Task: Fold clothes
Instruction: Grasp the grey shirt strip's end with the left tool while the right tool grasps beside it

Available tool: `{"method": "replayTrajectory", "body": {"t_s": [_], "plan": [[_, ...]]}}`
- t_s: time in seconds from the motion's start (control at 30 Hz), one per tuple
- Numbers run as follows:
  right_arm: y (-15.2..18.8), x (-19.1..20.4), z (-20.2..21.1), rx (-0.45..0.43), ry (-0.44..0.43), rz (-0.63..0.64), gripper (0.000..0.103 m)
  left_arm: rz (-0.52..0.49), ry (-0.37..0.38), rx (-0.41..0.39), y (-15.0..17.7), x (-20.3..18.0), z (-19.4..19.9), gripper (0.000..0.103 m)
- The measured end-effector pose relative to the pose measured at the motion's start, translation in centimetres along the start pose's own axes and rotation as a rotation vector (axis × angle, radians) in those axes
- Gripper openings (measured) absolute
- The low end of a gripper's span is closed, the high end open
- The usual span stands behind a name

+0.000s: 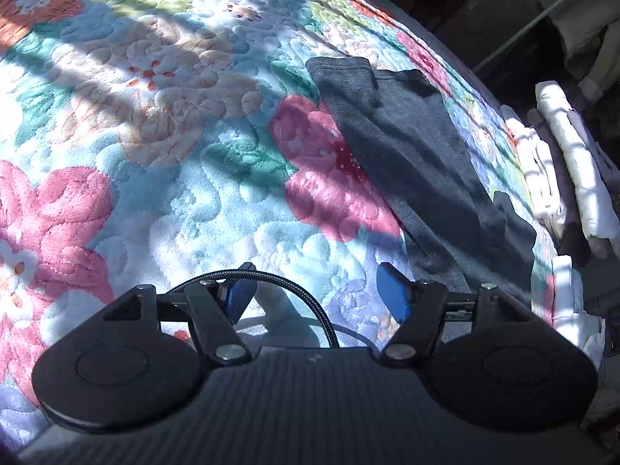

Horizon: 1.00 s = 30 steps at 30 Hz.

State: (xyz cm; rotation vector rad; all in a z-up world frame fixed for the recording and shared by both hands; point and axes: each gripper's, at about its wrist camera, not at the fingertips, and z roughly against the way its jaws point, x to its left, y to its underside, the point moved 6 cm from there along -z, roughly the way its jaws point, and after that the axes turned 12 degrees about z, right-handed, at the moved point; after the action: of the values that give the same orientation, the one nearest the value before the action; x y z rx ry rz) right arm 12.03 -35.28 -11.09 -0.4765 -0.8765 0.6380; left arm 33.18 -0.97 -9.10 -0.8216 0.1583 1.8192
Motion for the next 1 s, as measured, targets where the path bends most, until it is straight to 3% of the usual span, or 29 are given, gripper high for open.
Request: {"method": "replayTrajectory", "body": {"t_s": [0.1, 0.17, 0.27, 0.37, 0.47, 0.53, 0.57, 0.7, 0.8, 0.87, 0.93, 1.0], "plan": [[-1.8, 0.6, 2.6, -0.055, -0.041, 0.09, 0.071, 0.088, 0.09, 0.013, 1.3, 1.2, 3.0, 0.068], [-2.9, 1.7, 4.6, -0.084, -0.088, 0.164, 0.071, 0.091, 0.103, 0.032, 2.2, 1.3, 4.6, 0.068], [-4.3, 3.8, 7.6, -0.086, -0.184, 0.267, 0.071, 0.006, 0.02, 0.041, 3.9, 0.7, 6.2, 0.068], [-4.9, 6.2, 9.5, 0.027, -0.284, 0.327, 0.071, -0.086, 0.04, 0.091, 5.7, -1.0, 6.7, 0.068], [-4.0, 8.2, 10.8, 0.208, -0.407, 0.32, 0.071, -0.069, 0.159, 0.166, 8.1, -2.0, 6.8, 0.068], [-3.1, 9.4, 11.6, 0.274, -0.478, 0.33, 0.075, -0.097, 0.148, 0.185, 9.6, -2.4, 6.6, 0.068], [-2.6, 9.9, 11.8, 0.284, -0.49, 0.357, 0.076, -0.138, 0.106, 0.18, 10.2, -2.7, 6.4, 0.068], [0.0, 10.0, 9.7, 0.28, -0.451, 0.413, 0.079, -0.192, 0.007, 0.129, 10.5, -2.5, 5.7, 0.068], [2.3, 8.2, 5.3, 0.323, -0.441, 0.237, 0.079, -0.023, 0.171, 0.08, 8.7, -1.7, 5.7, 0.066], [3.7, 7.4, 2.6, 0.329, -0.383, 0.184, 0.079, 0.067, 0.271, 0.06, 7.4, -1.5, 5.2, 0.066], [4.5, 6.2, 0.2, 0.287, -0.3, 0.115, 0.079, 0.102, 0.269, 0.045, 6.1, -1.7, 4.3, 0.065], [4.5, 4.7, -1.6, 0.213, -0.232, 0.016, 0.079, 0.058, 0.221, 0.024, 4.8, -2.4, 3.2, 0.065]]}}
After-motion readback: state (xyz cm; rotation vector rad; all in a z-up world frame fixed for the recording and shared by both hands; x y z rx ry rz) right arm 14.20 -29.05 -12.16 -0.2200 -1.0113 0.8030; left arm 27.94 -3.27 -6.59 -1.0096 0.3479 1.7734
